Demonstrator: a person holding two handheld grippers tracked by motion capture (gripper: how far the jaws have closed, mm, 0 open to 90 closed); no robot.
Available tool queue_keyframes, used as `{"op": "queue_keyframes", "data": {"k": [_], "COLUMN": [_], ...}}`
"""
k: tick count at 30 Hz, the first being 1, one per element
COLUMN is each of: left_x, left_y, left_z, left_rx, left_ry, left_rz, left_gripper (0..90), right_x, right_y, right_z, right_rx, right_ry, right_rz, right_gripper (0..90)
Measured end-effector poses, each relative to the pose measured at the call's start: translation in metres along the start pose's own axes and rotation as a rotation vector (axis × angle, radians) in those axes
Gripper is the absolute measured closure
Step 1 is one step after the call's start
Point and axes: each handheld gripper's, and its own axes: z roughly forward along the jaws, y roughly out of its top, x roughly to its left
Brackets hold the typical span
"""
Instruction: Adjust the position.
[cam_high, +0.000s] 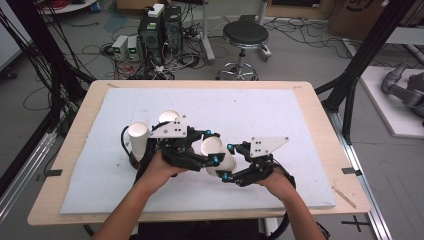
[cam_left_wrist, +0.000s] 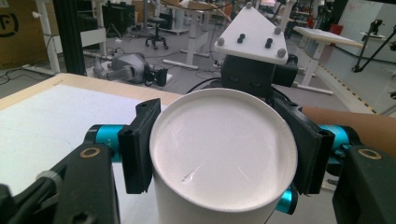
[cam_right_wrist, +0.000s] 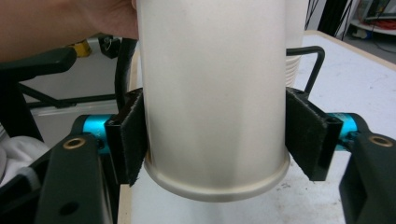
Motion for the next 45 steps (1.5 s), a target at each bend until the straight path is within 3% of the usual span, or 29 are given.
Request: {"op": "queue_keyframes", "data": {"k": [2, 10, 12, 13, 14, 17, 20, 26, 37, 40, 42, 45], "left_x": [-0.0008, -0.0008, -0.0011, -0.0017, -0.0021, -0.0021, -0.0022, -0.0031, -0.0046, -0.0062, -0.0067, -0.0056], "left_y": [-0.0003, 0.0011, 0.0008, 0.0009, 0.0011, 0.0014, 0.0023, 0.0048, 0.0035, 0.0037, 0.0042, 0.0041], "left_z": [0.0004, 0.0016, 0.002, 0.0016, 0.0015, 0.0013, -0.0005, -0.0028, -0.0009, -0.0007, -0.0009, -0.0015], "left_rx": [0.012, 0.049, 0.057, 0.058, 0.06, 0.046, 0.033, -0.029, -0.017, -0.001, 0.01, 0.026], "left_ry": [0.029, 0.02, -0.005, -0.011, -0.01, -0.015, 0.003, -0.02, -0.023, -0.01, 0.018, 0.017], "left_rz": [0.021, 0.015, 0.013, 0.03, 0.028, 0.027, 0.034, 0.021, 0.01, 0.029, 0.034, 0.025], "left_gripper": [31.4, 25.7, 27.5, 34.3, 35.4, 35.9, 35.9, 36.2, 35.9, 35.1, 28.2, 25.1], "right_x": [-0.0005, -0.001, -0.0007, -0.0007, -0.0013, -0.0005, 0.0007, -0.0007, -0.0029, -0.0033, -0.0036, -0.0024], "right_y": [0.0, 0.0022, 0.0033, 0.0035, 0.0034, 0.003, 0.0019, -0.0001, -0.0016, -0.002, -0.0019, -0.0006], "right_z": [0.0001, -0.0024, -0.0026, -0.0031, -0.0041, -0.0057, -0.0072, -0.0074, -0.0081, -0.0076, -0.0077, -0.0077], "right_rx": [0.008, 0.047, 0.068, 0.073, 0.076, 0.063, 0.018, -0.033, -0.023, -0.012, -0.003, 0.024], "right_ry": [0.011, 0.033, 0.036, 0.032, 0.027, 0.026, 0.014, 0.022, 0.064, 0.063, 0.061, 0.056], "right_rz": [0.001, -0.008, -0.029, -0.03, -0.032, -0.023, 0.031, 0.055, 0.04, 0.037, 0.031, 0.023], "right_gripper": [34.7, 34.7, 34.7, 34.6, 34.5, 27.7, 18.9, 18.8, 28.7, 29.1, 29.1, 29.2]}}
